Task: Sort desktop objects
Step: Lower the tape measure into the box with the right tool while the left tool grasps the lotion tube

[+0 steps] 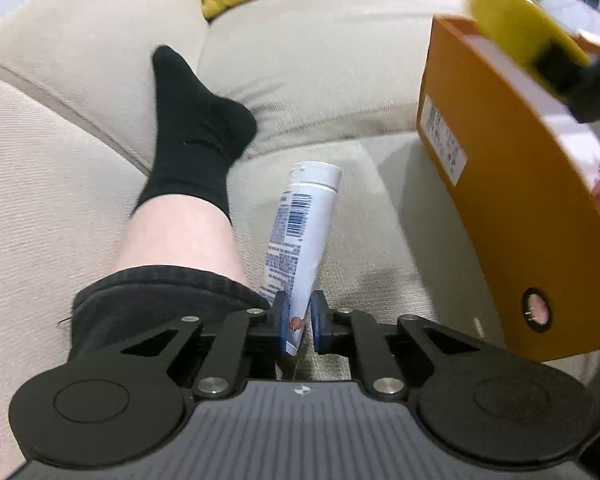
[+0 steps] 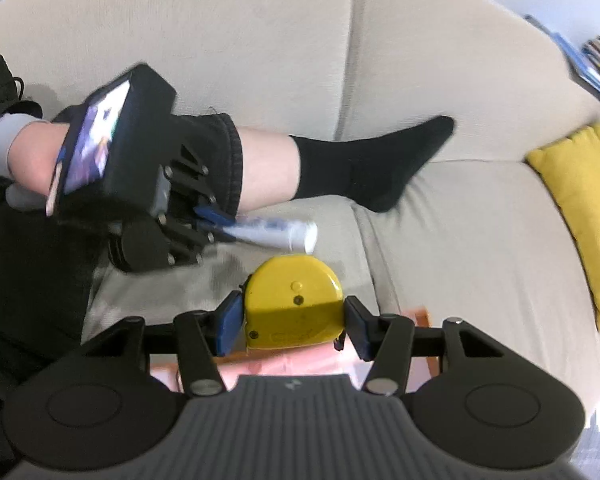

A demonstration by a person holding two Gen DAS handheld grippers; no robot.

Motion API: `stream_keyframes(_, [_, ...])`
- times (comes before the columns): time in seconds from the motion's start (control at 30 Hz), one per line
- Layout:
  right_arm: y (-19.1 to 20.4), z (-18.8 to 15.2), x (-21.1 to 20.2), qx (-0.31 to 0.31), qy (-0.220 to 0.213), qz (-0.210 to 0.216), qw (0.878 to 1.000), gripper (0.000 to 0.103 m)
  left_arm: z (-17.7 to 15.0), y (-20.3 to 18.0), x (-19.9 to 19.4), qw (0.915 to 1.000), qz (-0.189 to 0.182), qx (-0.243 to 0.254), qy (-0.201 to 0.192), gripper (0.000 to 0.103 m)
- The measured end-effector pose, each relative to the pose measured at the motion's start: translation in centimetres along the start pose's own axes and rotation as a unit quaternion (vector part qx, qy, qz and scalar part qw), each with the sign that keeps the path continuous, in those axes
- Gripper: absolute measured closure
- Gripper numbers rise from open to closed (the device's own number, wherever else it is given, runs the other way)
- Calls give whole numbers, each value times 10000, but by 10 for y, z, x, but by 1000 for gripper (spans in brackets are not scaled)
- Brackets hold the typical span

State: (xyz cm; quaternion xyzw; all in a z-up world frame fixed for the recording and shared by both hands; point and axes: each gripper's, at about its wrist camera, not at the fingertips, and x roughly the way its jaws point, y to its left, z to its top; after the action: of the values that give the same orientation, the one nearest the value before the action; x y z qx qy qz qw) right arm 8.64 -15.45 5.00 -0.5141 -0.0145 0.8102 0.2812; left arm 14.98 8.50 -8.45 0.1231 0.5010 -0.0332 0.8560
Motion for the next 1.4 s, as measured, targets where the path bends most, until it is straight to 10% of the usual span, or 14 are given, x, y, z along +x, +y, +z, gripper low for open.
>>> stream_keyframes(0.27, [-8,-54,1,515,204,-54,9984,47,17,7,-48,9977,-90,-199,-638,96])
stream_keyframes(0.7, [-30,-100,85,741,1126,140,9908,47,21,-7,-53,9979,-419,-193,-456,97])
stream_keyframes(1.4, [-27,-106,120,-638,1332,935,9846,45,11,-12,-52,9965,-352,-608,-444,89])
